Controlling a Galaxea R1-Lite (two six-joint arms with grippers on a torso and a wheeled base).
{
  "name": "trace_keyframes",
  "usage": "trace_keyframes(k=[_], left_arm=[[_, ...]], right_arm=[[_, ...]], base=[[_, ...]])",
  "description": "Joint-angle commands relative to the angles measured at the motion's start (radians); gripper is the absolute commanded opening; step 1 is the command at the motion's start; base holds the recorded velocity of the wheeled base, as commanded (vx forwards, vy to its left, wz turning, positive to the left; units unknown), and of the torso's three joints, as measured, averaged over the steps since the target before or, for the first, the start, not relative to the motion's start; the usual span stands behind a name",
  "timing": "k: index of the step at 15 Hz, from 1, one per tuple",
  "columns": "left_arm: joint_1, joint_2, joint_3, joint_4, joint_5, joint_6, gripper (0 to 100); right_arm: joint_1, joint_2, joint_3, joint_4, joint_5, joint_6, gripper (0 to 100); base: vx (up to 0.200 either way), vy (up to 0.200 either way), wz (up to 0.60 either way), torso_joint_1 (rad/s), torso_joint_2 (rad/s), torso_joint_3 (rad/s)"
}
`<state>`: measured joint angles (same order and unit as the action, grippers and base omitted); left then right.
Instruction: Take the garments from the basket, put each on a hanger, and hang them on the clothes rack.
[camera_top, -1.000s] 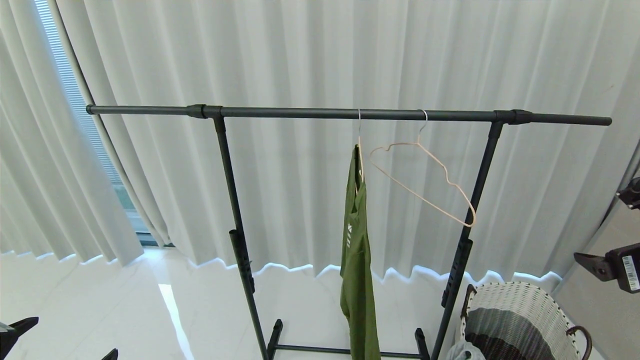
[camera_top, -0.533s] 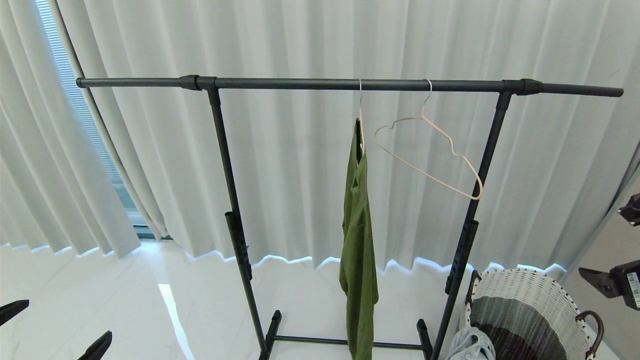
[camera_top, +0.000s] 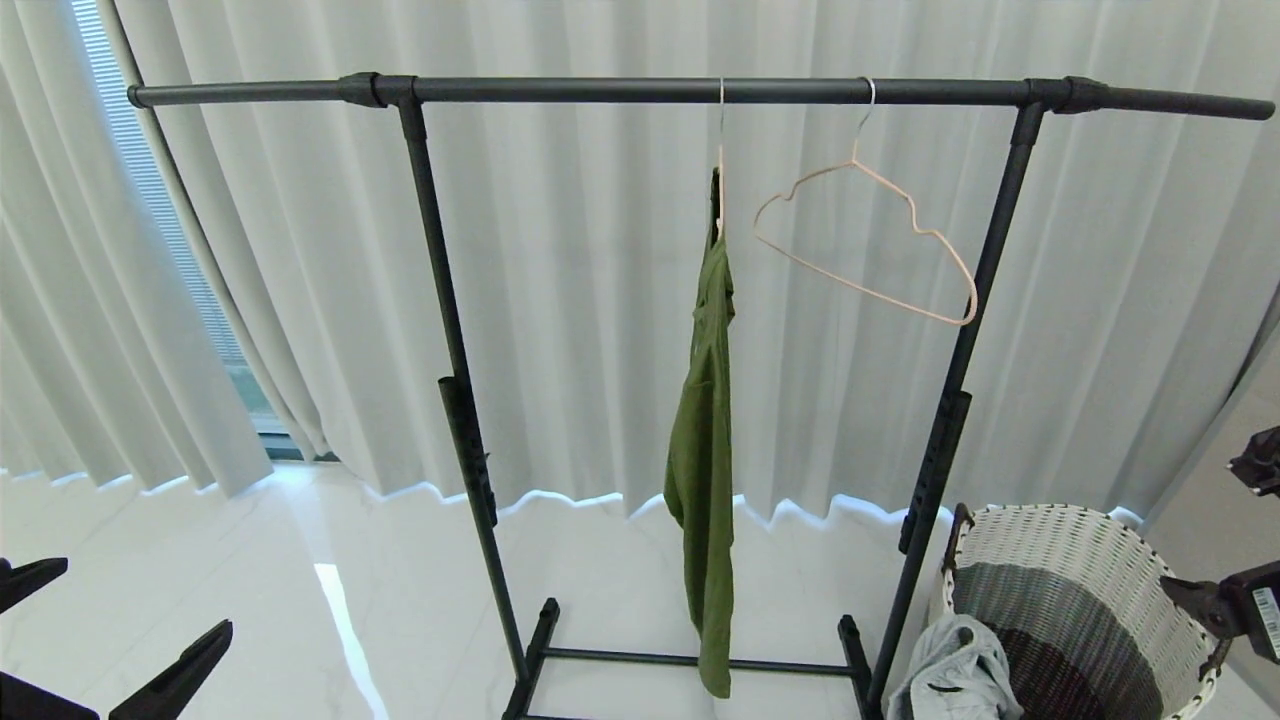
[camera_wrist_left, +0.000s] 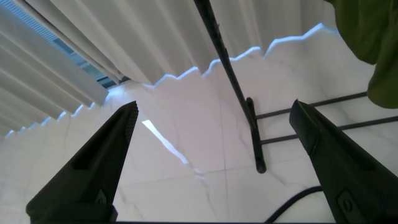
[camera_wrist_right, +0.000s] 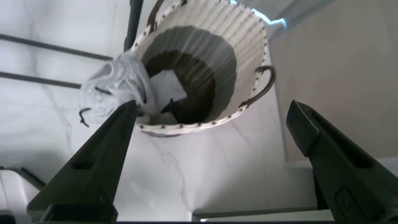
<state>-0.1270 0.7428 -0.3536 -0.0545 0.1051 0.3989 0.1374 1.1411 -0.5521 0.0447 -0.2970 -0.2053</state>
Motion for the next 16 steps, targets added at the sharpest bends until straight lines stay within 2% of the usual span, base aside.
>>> trace_keyframes(k=[1,3,9,13,16], left_arm=[[0.000,0.010,-0.002,-0.001,0.001,0.000,100],[0.000,0.010,-0.002,-0.001,-0.001,0.000,100],[-0.002,0.030,-0.002,-0.001,-0.005,0.000,100],[-0.006,0.052,-0.007,-0.001,-0.005,-0.037,100],[-0.006,0.052,-0.005,-0.001,-0.007,-0.037,100]], right_arm=[[0.001,0.002,0.009,0.000,-0.001,0.000,100],[0.001,0.002,0.017,0.000,-0.001,0.000,100],[0.001,0.003,0.097,-0.062,0.002,-0.023,100],[0.001,0.069,0.161,-0.080,0.006,-0.019,100],[0.004,0.144,0.228,-0.177,0.013,-0.019,100]], base=[[0.000,0.000,0.00,-0.119,0.45,0.349],[0.000,0.000,0.00,-0.095,0.45,0.351],[0.000,0.000,0.00,-0.014,0.09,0.076],[0.200,0.000,0.00,-0.006,0.01,0.012],[0.200,0.000,0.00,0.002,0.00,0.002]])
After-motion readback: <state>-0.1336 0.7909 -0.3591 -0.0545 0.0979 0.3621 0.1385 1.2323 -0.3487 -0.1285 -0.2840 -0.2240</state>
